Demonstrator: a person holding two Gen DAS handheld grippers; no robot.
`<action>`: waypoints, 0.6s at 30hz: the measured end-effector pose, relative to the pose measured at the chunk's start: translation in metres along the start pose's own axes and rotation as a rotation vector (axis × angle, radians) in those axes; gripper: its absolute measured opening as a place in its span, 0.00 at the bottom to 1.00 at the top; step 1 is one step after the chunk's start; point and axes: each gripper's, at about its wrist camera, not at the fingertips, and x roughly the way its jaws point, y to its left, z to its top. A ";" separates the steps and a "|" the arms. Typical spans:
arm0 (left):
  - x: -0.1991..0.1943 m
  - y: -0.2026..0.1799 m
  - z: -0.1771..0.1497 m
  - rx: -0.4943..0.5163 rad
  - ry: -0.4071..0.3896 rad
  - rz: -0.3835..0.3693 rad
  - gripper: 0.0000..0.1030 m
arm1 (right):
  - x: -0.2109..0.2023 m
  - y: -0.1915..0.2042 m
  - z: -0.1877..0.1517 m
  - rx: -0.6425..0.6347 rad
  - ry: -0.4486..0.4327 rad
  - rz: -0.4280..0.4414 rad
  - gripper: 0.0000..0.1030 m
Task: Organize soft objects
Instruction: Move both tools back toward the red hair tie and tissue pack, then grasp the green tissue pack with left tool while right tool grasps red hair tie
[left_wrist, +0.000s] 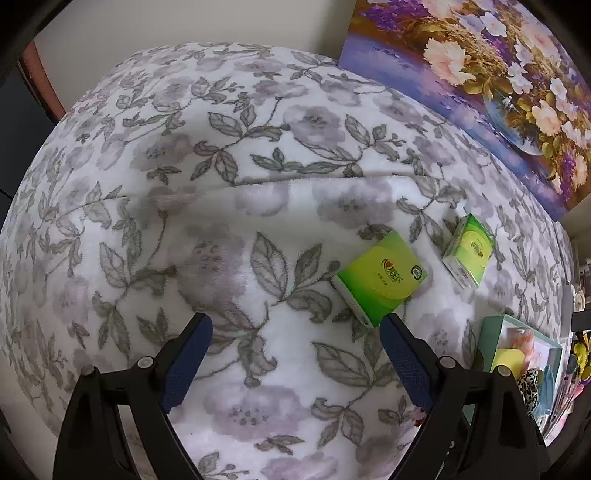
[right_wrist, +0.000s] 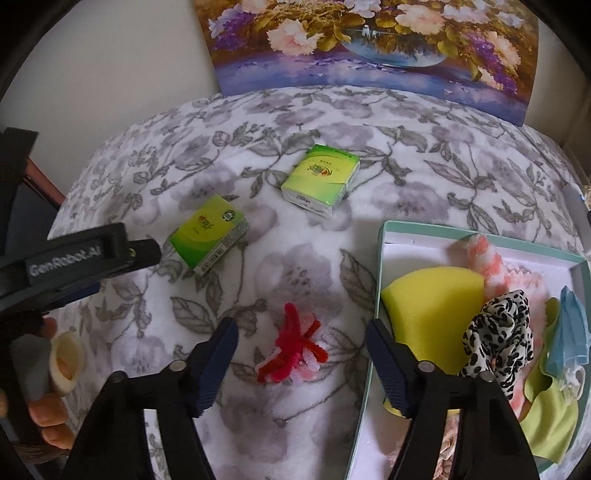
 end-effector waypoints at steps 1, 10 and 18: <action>0.000 -0.001 0.000 0.002 0.000 -0.001 0.90 | 0.000 0.000 0.000 -0.004 0.001 -0.004 0.71; 0.012 -0.011 -0.002 0.036 0.027 -0.039 0.90 | 0.020 0.009 -0.006 -0.028 0.056 0.001 0.67; 0.023 -0.022 0.000 0.058 -0.008 -0.061 0.90 | 0.033 0.008 -0.009 -0.032 0.086 0.001 0.59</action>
